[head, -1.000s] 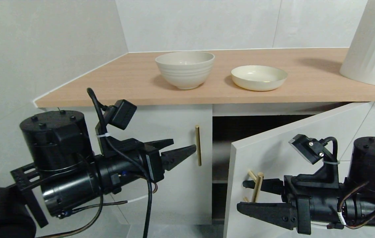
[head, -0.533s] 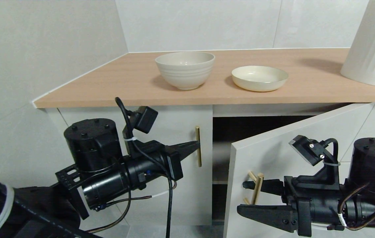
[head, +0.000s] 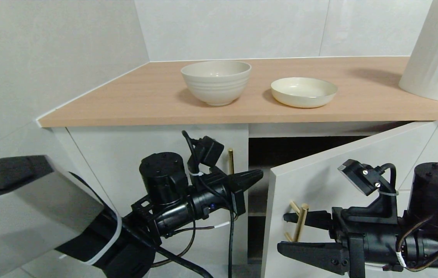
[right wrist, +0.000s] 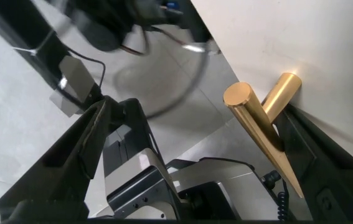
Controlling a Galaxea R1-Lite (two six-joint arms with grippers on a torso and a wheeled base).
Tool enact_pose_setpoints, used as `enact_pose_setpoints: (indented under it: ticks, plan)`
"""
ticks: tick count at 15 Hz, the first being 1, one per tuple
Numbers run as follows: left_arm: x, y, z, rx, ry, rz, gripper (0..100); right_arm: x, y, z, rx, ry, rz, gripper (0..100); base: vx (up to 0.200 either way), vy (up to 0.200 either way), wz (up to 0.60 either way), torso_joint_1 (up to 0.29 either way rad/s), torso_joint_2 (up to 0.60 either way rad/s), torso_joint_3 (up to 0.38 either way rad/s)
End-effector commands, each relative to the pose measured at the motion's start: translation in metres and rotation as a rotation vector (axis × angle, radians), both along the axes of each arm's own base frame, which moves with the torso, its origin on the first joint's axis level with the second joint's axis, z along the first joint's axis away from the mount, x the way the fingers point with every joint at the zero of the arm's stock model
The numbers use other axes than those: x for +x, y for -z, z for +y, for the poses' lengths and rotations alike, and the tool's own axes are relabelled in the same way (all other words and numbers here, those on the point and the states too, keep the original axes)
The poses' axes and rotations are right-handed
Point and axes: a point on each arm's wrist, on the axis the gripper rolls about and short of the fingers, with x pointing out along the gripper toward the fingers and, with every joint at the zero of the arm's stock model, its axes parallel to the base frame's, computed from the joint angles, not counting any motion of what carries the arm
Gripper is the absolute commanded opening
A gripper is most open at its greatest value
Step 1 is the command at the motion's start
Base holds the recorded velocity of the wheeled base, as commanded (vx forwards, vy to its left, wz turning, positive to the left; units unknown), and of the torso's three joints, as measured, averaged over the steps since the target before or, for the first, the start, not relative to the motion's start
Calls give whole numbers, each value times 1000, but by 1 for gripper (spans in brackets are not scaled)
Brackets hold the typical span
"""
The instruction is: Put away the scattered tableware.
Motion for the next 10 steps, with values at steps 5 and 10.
enact_pose_setpoints:
  ticks: [5,10]
  plan:
    - [-8,19,-21,17,63,12,0,-1,3,-2,-9,8,9,100,0,0,0,0,0,0]
    - [-27,18,-39,16,135,11,0,5,4,-9,-15,69,10,100,0,0,0,0,0,0]
